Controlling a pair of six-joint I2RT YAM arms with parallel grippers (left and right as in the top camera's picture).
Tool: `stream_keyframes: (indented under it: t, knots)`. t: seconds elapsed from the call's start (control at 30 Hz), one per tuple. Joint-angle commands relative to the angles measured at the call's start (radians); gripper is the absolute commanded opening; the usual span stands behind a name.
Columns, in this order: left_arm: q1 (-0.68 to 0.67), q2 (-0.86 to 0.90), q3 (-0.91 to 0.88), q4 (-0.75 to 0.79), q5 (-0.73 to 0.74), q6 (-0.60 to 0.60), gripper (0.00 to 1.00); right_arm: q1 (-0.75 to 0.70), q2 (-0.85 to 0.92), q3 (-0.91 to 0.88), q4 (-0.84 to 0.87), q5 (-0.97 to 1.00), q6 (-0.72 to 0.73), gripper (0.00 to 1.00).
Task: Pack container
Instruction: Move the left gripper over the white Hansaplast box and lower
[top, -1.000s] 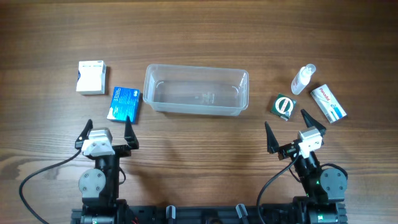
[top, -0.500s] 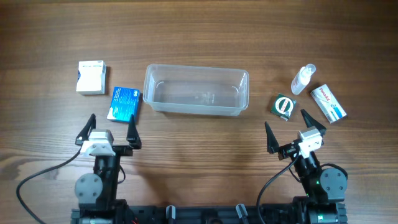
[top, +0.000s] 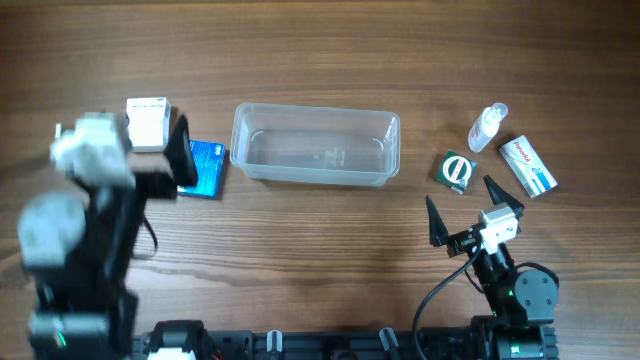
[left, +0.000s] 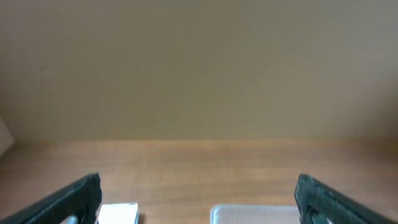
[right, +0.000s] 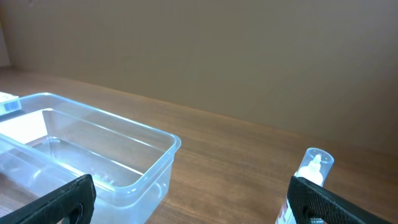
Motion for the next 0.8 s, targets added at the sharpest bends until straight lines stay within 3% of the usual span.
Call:
stream_keyframes:
  t: [0.0,0.1,0.17,0.33,0.53,0.77]
  knots:
    - [0.005,0.284,0.315,-0.213,0.019,0.137,1.00,-0.004,-0.003,-0.001,0.003,-0.020,-0.009,1.00]
    - [0.064,0.517,0.553,-0.419,0.019,0.139,1.00,-0.004,-0.003,-0.001,0.003,-0.020,-0.009,1.00]
    - [0.115,0.615,0.605,-0.457,0.023,0.139,1.00,-0.004,-0.003,-0.001,0.003,-0.020,-0.009,1.00]
    - [0.226,0.753,0.604,-0.520,0.200,0.297,1.00,-0.004,-0.003,-0.001,0.003,-0.020,-0.009,1.00]
    - [0.344,0.937,0.604,-0.535,0.229,0.291,1.00,-0.004,-0.003,-0.001,0.003,-0.020,-0.009,1.00]
    - [0.345,1.052,0.604,-0.519,0.228,0.292,1.00,-0.004,-0.003,-0.001,0.003,-0.020,-0.009,1.00]
